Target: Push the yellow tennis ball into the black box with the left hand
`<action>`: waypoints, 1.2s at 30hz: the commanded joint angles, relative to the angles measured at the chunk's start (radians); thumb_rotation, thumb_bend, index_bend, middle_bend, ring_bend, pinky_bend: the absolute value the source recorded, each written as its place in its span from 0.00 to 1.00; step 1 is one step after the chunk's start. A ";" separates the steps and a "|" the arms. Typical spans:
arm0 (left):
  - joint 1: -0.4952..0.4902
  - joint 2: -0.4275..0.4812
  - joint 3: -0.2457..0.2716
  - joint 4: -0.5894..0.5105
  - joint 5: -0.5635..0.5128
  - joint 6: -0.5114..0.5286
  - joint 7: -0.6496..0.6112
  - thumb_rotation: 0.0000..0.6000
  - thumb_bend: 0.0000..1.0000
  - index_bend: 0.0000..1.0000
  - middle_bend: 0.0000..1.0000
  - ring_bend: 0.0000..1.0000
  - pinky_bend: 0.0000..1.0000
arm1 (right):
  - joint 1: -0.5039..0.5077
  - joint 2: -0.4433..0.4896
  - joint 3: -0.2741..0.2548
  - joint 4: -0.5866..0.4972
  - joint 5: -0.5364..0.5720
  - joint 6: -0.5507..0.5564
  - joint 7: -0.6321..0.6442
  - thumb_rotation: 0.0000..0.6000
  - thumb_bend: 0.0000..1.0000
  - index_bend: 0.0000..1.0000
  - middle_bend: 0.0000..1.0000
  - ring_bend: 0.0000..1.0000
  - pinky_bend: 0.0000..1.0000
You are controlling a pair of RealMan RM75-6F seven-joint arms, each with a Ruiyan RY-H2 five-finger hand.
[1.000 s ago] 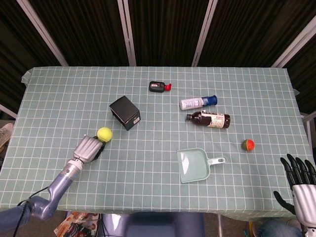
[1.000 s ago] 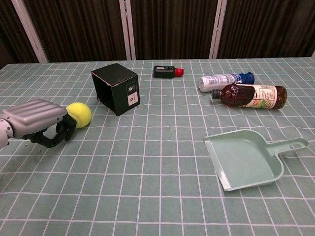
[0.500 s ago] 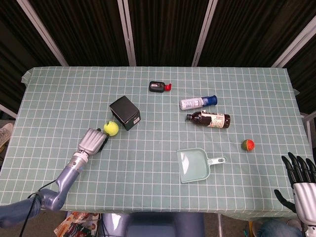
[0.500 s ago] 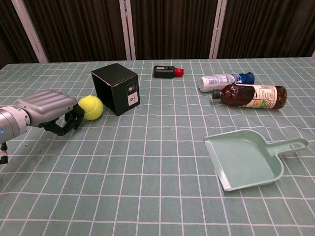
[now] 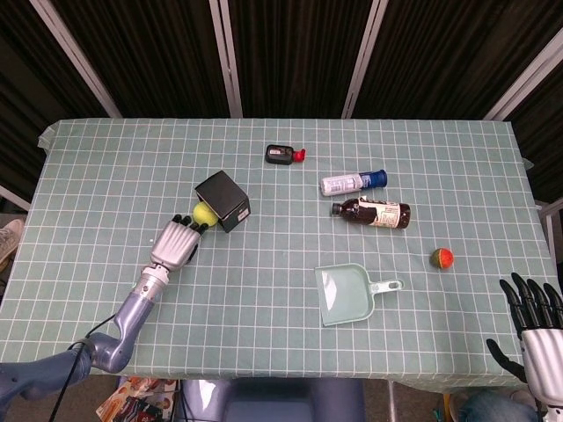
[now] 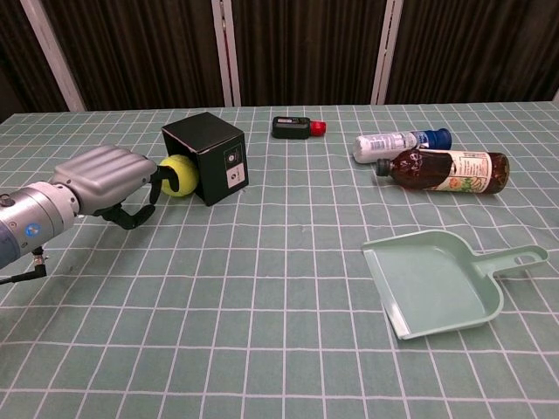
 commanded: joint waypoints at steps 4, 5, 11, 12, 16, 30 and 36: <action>-0.014 -0.025 0.001 0.043 0.009 0.011 0.011 1.00 0.40 0.22 0.38 0.22 0.23 | -0.003 0.001 -0.002 -0.002 -0.004 0.003 -0.001 1.00 0.26 0.00 0.00 0.00 0.00; -0.015 -0.028 0.001 0.050 0.011 0.015 0.009 1.00 0.38 0.21 0.37 0.21 0.21 | -0.004 0.001 -0.002 -0.001 -0.006 0.005 -0.001 1.00 0.26 0.00 0.00 0.00 0.00; -0.028 -0.041 0.001 0.090 0.018 0.012 -0.001 1.00 0.34 0.20 0.35 0.19 0.15 | -0.011 0.000 -0.003 0.000 -0.017 0.022 0.004 1.00 0.26 0.00 0.00 0.00 0.00; -0.029 -0.042 0.000 0.094 0.017 0.011 -0.001 1.00 0.33 0.20 0.34 0.18 0.14 | -0.011 0.000 -0.003 0.000 -0.018 0.023 0.003 1.00 0.26 0.00 0.00 0.00 0.00; -0.033 -0.041 -0.004 0.099 0.010 0.004 -0.001 1.00 0.32 0.20 0.33 0.18 0.14 | -0.013 -0.001 -0.003 0.000 -0.018 0.025 0.002 1.00 0.26 0.00 0.00 0.00 0.00; -0.050 -0.050 -0.007 0.114 -0.025 -0.036 0.036 1.00 0.31 0.19 0.34 0.18 0.19 | -0.020 0.003 -0.002 -0.001 -0.022 0.037 0.008 1.00 0.26 0.00 0.00 0.00 0.00; -0.058 -0.046 -0.018 0.117 -0.047 -0.043 0.063 1.00 0.31 0.19 0.34 0.18 0.20 | -0.024 0.003 0.000 0.002 -0.024 0.045 0.014 1.00 0.26 0.00 0.00 0.00 0.00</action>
